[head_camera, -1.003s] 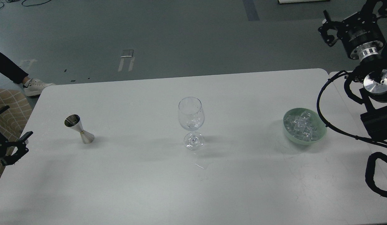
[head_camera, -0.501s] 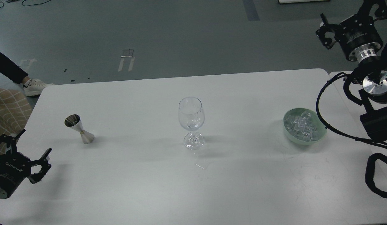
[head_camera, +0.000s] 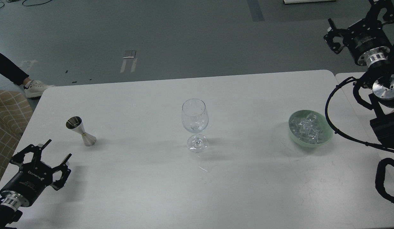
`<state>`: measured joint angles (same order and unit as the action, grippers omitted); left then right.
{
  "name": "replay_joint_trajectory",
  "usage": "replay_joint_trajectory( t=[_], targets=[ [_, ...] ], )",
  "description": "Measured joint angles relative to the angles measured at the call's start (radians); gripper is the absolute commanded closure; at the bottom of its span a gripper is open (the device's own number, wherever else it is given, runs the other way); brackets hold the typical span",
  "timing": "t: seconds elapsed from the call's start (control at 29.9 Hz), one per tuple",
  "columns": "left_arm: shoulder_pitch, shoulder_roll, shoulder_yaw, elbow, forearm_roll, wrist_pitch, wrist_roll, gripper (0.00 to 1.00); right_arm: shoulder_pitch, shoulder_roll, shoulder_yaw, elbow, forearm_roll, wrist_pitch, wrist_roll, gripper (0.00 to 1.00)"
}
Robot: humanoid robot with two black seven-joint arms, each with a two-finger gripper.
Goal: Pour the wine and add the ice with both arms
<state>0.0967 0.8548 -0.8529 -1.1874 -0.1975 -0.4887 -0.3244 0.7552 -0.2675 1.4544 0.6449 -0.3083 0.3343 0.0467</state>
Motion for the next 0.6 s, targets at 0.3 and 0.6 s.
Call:
replay_joint_trajectory(
  t=[0.3,0.6],
  targets=[
    [-0.003,-0.031,-0.024,-0.042,-0.006,0.0,-0.007,0.31,-0.012,-0.001,0.0,0.004,0.0,0.0,-0.001,0.0],
    [-0.005,-0.059,-0.018,-0.045,-0.068,0.0,0.005,0.31,-0.019,-0.008,0.0,0.001,0.0,0.0,-0.002,0.0]
  ],
)
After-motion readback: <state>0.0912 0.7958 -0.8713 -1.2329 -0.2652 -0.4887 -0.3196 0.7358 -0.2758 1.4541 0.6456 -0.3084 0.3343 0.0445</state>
